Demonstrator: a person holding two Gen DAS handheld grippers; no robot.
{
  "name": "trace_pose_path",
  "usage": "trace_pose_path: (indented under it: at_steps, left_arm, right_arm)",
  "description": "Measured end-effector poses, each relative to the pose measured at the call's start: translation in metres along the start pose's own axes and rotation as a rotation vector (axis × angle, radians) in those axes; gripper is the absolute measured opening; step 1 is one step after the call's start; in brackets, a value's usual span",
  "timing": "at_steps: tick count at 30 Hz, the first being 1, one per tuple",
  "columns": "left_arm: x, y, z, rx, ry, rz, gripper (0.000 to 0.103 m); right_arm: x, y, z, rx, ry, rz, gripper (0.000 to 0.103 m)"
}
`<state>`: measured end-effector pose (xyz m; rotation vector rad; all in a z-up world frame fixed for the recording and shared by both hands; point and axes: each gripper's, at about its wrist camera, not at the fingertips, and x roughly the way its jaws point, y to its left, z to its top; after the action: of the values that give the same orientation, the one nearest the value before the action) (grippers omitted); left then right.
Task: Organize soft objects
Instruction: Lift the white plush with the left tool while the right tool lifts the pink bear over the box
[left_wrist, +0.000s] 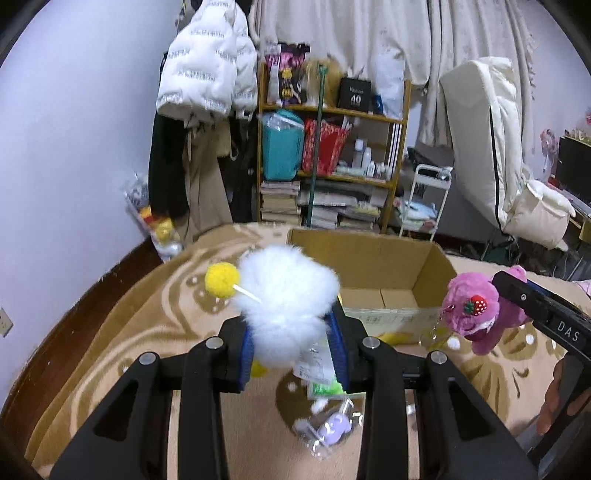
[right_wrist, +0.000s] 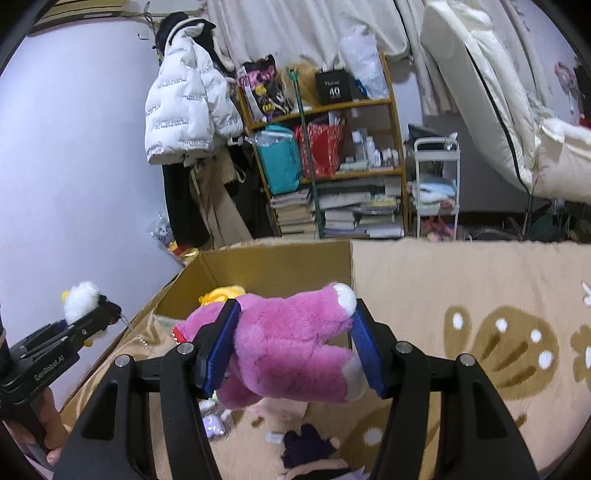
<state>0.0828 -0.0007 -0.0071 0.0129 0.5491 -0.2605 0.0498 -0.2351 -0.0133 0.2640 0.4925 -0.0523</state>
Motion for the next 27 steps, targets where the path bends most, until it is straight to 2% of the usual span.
trace_pose_path:
  at_steps: [6,15,22,27]
  left_arm:
    - [0.003,-0.011,0.016,0.026,-0.06,-0.013,0.033]
    - [0.017,-0.03,0.036,0.078,-0.099,-0.043,0.033]
    - [0.037,-0.037,0.046,0.099,-0.105,-0.051,0.033]
    - [0.056,-0.035,0.049,0.063,-0.082,-0.09,0.034]
  right_arm:
    - [0.004,0.004,0.011,-0.022,-0.044,-0.003,0.063]
    - [0.021,0.008,0.024,-0.051,-0.069,-0.006,0.063]
    - [0.041,0.009,0.035,-0.077,-0.068,-0.007,0.063]
    - [0.058,0.004,0.036,-0.085,-0.054,-0.004,0.063]
